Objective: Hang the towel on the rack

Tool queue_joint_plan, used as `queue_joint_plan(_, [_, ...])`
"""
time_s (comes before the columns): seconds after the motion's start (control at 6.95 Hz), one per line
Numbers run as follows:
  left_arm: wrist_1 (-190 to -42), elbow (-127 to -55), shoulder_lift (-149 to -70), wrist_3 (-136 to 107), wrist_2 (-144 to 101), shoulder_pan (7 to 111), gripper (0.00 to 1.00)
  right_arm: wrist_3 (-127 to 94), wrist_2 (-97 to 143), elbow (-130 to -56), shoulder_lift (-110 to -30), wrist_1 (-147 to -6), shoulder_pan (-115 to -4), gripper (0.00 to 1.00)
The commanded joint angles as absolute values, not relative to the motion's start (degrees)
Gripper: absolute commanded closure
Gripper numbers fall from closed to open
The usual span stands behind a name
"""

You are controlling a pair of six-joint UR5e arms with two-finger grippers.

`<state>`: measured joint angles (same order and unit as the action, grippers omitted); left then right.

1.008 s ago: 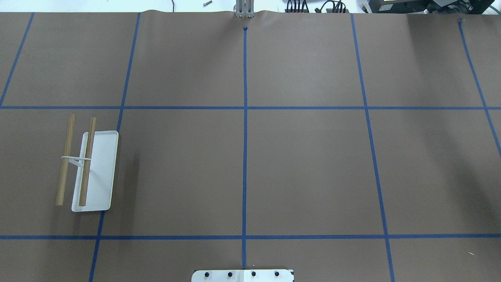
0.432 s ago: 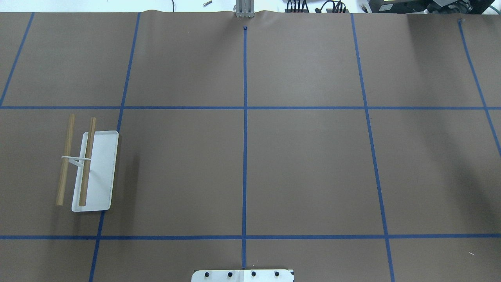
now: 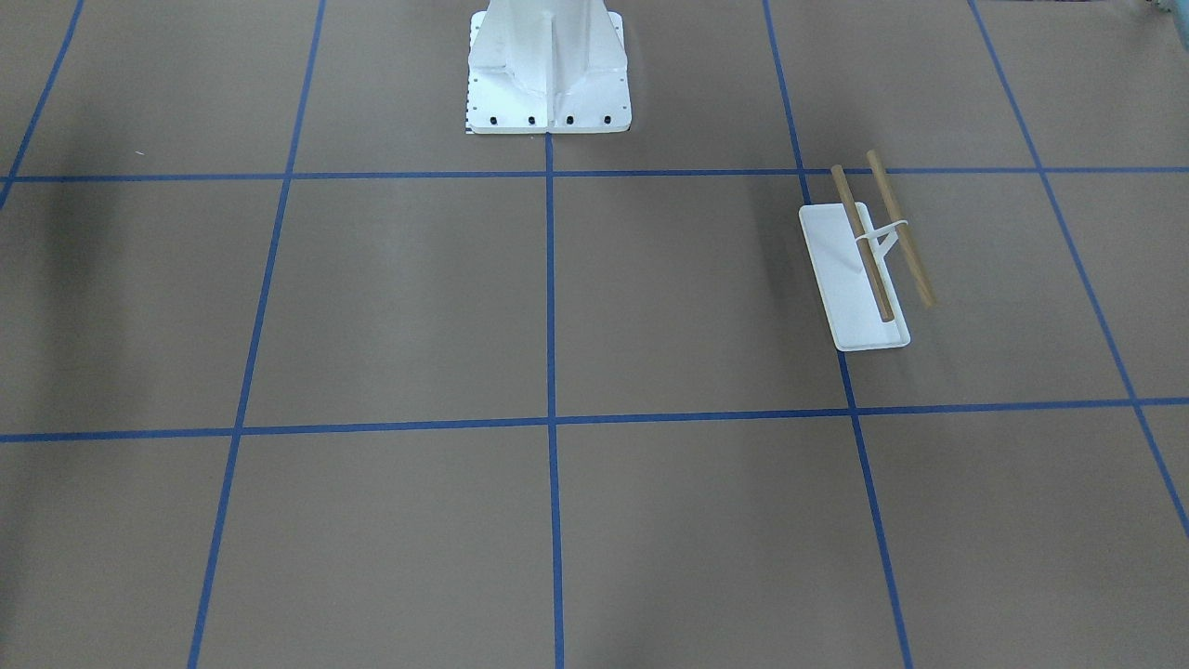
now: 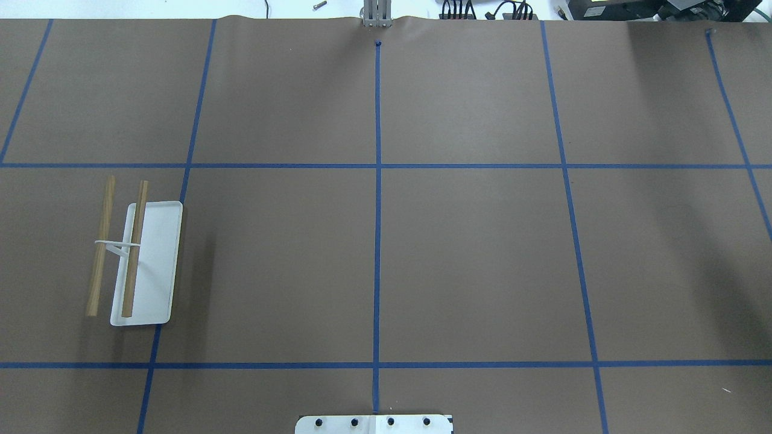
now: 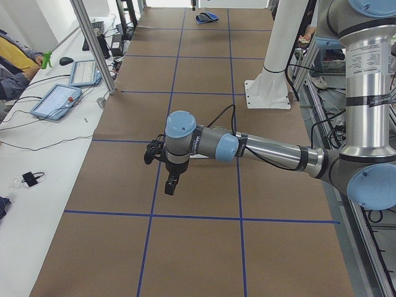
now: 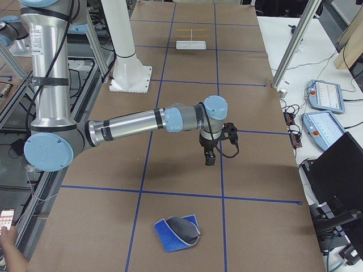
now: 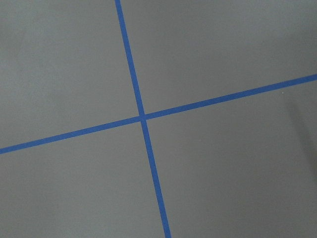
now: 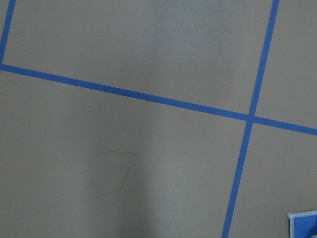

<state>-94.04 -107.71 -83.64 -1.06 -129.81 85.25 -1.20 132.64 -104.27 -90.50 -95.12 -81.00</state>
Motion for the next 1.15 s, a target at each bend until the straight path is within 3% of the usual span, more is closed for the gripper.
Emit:
queue_joint_plan(0.0, [-94.0,-107.5,-83.6,-1.1,-129.8,85.3,0.02,5.7,125.2,-102.4,-93.4,-95.1,-79.2,0.03])
queue_joint_plan(0.29, [-94.1,-107.4,-83.6,-1.1,-129.8,85.3,0.02,8.2,119.8,-100.1,-96.9,-92.2,-74.9,0.09])
queue_joint_plan(0.58, [-94.1,-107.5,-83.5,-1.1,-129.9,85.3,0.02,9.1,118.0,-92.2,-99.0,-80.8,-73.0,0.09])
queue_joint_plan(1.01, [-96.8,-107.4,-83.4,-3.4,-129.9,85.3,0.02,9.1,116.7,-91.4,-103.4,-79.3,-70.1,0.11])
